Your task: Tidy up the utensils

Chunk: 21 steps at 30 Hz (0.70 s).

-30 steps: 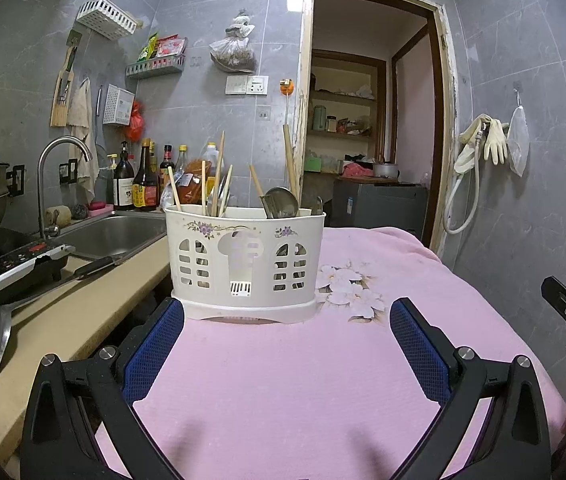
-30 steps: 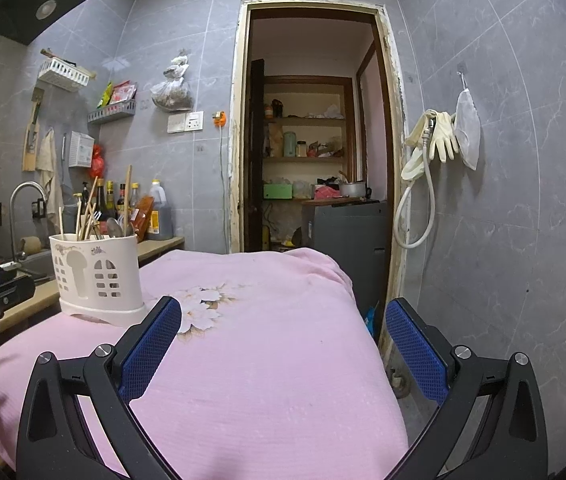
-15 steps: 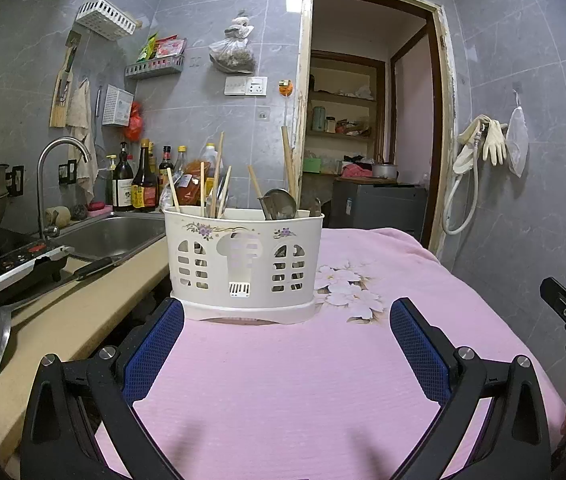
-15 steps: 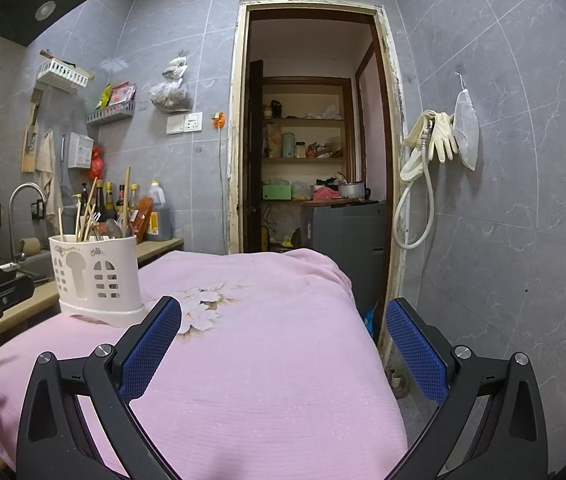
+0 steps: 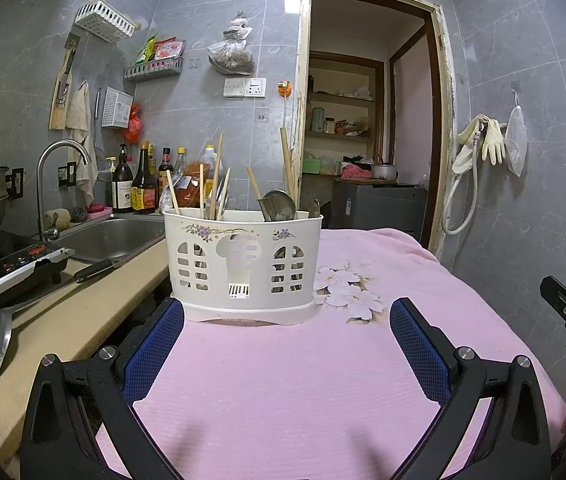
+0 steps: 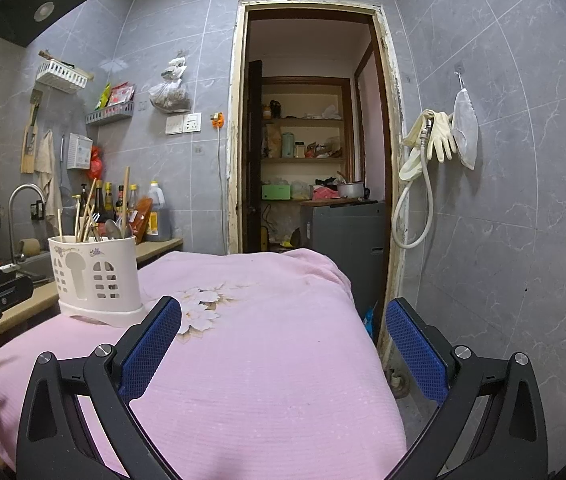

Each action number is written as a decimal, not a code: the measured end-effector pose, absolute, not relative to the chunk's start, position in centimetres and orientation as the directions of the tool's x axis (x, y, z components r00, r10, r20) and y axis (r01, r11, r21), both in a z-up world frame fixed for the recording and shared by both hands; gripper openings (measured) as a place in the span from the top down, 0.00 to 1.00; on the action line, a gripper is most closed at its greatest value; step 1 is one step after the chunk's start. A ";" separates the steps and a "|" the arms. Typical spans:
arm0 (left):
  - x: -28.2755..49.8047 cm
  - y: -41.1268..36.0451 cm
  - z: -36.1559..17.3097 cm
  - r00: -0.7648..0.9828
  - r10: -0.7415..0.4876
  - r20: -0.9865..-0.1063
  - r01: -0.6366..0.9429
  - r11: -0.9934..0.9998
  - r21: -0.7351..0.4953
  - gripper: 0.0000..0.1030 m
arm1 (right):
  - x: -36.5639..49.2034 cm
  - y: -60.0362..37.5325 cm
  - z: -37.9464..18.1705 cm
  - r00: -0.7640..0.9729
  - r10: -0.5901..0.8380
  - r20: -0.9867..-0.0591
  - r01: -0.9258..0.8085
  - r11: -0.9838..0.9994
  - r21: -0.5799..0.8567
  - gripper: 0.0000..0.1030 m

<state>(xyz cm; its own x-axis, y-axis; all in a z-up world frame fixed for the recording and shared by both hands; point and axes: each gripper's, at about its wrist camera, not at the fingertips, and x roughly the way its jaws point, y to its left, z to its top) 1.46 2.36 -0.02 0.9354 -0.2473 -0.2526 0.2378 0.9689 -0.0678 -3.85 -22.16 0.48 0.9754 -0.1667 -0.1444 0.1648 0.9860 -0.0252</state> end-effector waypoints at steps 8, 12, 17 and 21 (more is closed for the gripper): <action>1.4 2.5 0.1 0.935 -0.249 -0.252 0.240 0.968 -0.067 0.02 | -3.8 -22.2 0.5 0.976 -0.166 -0.144 0.164 0.986 -0.023 0.00; 1.4 2.6 0.2 0.934 -0.253 -0.253 0.244 0.968 -0.065 0.02 | -3.8 -22.2 0.5 0.975 -0.166 -0.146 0.164 0.986 -0.024 0.00; 1.4 2.6 0.2 0.933 -0.253 -0.254 0.244 0.968 -0.067 0.02 | -3.8 -22.1 0.4 0.975 -0.167 -0.146 0.165 0.986 -0.025 0.00; 1.4 2.6 0.1 0.933 -0.253 -0.256 0.243 0.968 -0.068 0.02 | -3.8 -22.2 0.4 0.975 -0.168 -0.146 0.166 0.986 -0.024 0.00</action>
<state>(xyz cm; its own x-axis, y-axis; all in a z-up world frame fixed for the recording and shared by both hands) 1.39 2.57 0.13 0.9330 -0.2526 -0.2562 0.2432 0.9676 -0.0684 -3.84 -22.16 0.44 0.9750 -0.1676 -0.1459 0.1659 0.9859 -0.0241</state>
